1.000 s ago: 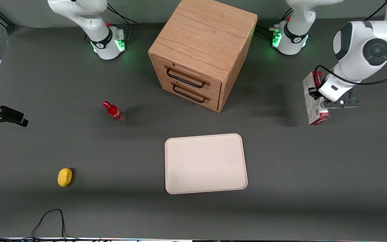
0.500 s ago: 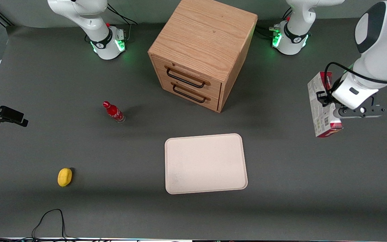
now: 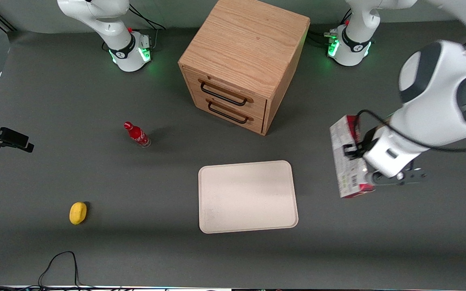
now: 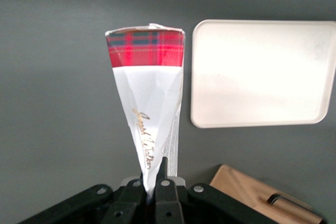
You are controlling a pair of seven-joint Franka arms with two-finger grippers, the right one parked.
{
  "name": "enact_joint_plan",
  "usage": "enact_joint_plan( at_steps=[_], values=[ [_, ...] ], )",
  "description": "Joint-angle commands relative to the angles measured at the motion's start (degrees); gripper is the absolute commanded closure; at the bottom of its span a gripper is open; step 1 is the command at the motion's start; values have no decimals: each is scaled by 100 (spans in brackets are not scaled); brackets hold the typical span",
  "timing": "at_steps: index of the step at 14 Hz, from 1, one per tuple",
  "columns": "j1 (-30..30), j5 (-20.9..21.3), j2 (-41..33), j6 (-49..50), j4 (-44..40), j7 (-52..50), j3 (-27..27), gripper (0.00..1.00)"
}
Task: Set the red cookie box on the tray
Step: 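Lift the cookie box and carry it toward the white tray, then lower the cookie box onto the tray's edge beside the rim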
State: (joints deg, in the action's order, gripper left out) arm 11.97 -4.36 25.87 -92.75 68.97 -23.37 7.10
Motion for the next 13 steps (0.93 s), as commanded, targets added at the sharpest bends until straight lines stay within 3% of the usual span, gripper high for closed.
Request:
enact_joint_plan(
  at_steps=[1,7,13],
  values=[
    [523,-65,1075,-250,-1060,-719,-86,100],
    [1218,119,2095,-1297,-1026,-1124,-534,100],
    [1544,576,2633,-1657,-850,-1372,-543,100]
  ],
)
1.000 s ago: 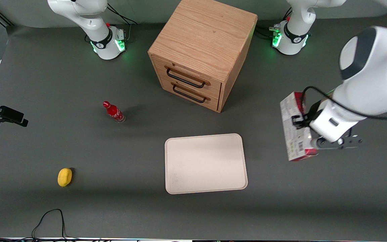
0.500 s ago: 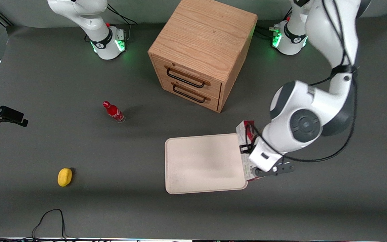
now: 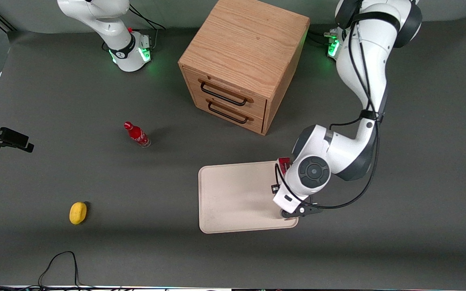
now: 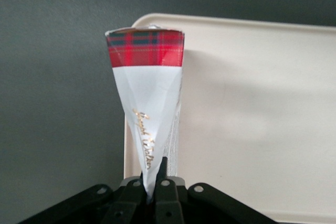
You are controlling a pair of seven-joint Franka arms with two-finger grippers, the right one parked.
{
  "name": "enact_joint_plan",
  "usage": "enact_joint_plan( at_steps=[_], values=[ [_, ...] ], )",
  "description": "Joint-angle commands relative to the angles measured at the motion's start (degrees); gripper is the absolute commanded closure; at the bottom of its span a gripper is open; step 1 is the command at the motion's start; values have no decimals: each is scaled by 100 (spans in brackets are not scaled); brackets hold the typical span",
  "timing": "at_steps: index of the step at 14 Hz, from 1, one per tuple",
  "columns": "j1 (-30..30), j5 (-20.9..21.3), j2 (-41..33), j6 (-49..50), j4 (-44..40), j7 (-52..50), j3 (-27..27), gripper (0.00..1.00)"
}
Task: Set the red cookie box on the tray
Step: 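Lower the cookie box onto the tray's edge beside the rim, then open the left gripper to release the box on the tray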
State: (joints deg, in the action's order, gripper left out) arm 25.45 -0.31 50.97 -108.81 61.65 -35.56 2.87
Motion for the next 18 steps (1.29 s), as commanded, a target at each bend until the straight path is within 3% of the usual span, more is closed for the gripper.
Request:
enact_joint_plan(
  at_steps=[1,4,5,6,8,11,18],
  values=[
    [250,207,133,-148,-40,-153,-120,100],
    [294,216,133,-438,206,-153,-129,100],
    [294,251,133,-457,216,-153,-129,59],
    [312,425,115,-465,242,-135,-129,1],
    [268,690,-33,-465,373,-135,-120,0],
    [-3,385,-673,-413,672,-65,-111,0],
    [-1163,304,-3476,219,2806,812,-120,0]
  ],
)
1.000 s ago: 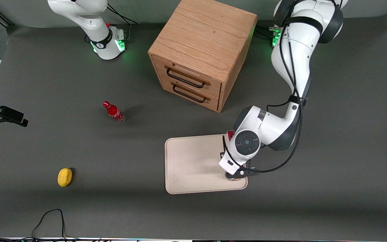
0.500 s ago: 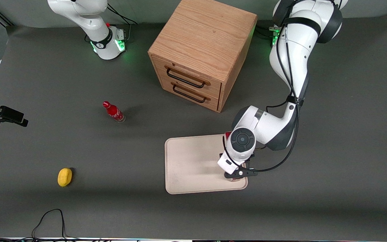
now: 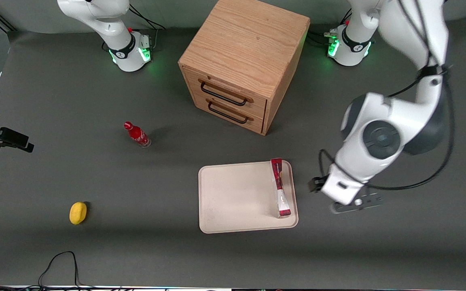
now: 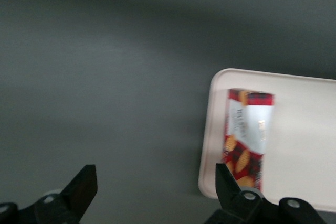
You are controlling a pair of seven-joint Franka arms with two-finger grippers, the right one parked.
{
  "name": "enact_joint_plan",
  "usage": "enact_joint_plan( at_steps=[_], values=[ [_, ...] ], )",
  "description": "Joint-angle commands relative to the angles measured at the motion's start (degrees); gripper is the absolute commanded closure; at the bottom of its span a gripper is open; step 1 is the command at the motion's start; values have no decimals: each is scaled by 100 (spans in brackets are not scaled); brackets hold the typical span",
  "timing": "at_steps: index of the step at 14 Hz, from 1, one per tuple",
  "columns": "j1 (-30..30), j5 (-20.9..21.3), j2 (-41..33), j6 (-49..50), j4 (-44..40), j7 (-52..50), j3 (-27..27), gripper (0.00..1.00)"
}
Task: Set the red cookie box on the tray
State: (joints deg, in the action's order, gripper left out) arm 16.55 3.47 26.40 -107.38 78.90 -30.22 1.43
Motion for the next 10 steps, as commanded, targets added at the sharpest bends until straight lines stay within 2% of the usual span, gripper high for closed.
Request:
enact_joint_plan(
  at_steps=[1,7,10],
  values=[
    [-440,-74,-1371,260,1293,559,24,0],
    [-1372,-188,-3227,648,2603,1289,138,0],
    [-1706,-364,-3562,1104,2648,1466,279,0]
  ],
)
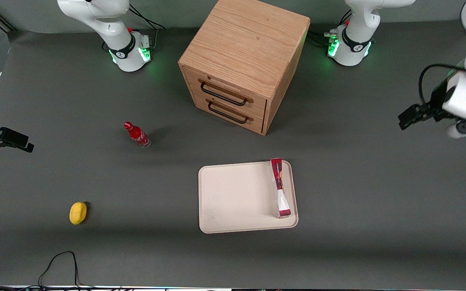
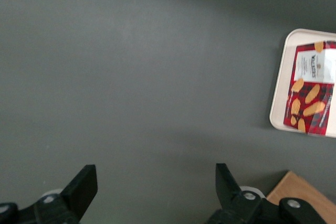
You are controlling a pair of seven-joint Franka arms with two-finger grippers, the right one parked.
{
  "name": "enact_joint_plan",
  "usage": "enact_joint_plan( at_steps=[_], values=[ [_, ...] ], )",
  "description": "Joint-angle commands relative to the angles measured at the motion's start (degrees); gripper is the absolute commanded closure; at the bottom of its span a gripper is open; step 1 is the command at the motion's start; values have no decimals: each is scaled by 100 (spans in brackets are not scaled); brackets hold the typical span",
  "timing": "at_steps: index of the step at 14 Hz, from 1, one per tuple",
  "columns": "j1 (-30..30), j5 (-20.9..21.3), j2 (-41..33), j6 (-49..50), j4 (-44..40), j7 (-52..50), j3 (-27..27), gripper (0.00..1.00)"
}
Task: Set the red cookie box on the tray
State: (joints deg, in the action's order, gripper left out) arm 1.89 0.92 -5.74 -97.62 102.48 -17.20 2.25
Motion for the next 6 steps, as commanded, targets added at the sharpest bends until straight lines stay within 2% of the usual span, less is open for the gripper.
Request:
enact_joint_plan(
  at_steps=[1,6],
  values=[
    [-338,-110,-409,225,290,329,275,0],
    [-383,-101,-445,297,273,709,276,0]
  ],
)
